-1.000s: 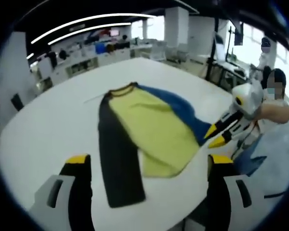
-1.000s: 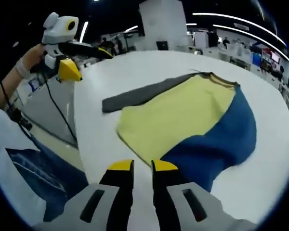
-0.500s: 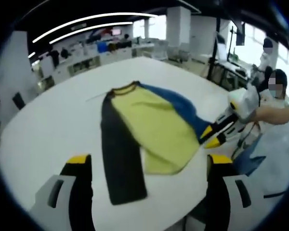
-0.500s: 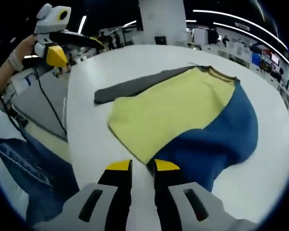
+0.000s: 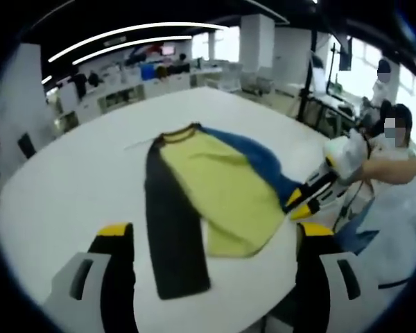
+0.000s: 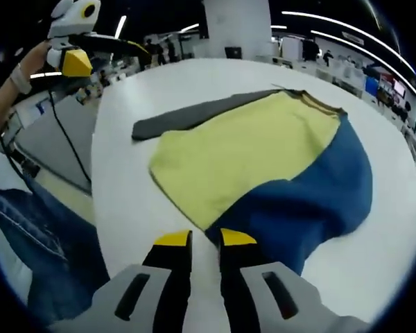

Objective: Fold the garment on the visible template until the final outline fits inside the template.

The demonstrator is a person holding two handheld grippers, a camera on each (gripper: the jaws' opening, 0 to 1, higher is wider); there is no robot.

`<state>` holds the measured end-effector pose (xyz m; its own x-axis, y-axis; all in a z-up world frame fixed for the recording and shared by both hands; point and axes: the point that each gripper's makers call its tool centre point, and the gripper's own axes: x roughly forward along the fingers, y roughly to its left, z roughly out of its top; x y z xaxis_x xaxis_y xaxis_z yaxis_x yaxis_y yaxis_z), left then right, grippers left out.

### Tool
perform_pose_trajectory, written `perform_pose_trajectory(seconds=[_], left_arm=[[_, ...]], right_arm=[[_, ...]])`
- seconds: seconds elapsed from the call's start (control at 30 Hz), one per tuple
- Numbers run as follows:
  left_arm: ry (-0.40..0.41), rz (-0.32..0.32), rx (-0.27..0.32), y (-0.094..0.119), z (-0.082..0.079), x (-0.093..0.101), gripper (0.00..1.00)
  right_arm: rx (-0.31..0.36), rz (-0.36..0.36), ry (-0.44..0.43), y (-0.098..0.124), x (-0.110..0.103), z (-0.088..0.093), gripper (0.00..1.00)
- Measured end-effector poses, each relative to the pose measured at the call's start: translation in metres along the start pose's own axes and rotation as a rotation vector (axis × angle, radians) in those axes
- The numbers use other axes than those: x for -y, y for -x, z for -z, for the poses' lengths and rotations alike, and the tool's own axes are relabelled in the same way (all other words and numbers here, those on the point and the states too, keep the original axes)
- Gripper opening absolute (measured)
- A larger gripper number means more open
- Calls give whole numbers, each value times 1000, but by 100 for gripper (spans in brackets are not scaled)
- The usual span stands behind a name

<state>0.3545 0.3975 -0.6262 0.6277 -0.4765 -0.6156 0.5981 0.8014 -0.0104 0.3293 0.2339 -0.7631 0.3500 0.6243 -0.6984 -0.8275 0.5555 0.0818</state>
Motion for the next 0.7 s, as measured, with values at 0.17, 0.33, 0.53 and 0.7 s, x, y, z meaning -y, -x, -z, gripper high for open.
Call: perform_pose_trajectory(seconds=[0.17,0.33,0.53,0.7], left_arm=[[-4,3,-5,-2,-1,1,94],[-7,6,-6,-3,-2,2,94],[-11,5,-8,-4,-3,3,94],[-10,8,-13,-4,-2,5,94]], right_arm=[[7,27,-1,0,8,1,6],[30,14,-72,0,11,2,4],[41,12,-118,0,13,2,2],[41,40,-110,1,11,1,2]])
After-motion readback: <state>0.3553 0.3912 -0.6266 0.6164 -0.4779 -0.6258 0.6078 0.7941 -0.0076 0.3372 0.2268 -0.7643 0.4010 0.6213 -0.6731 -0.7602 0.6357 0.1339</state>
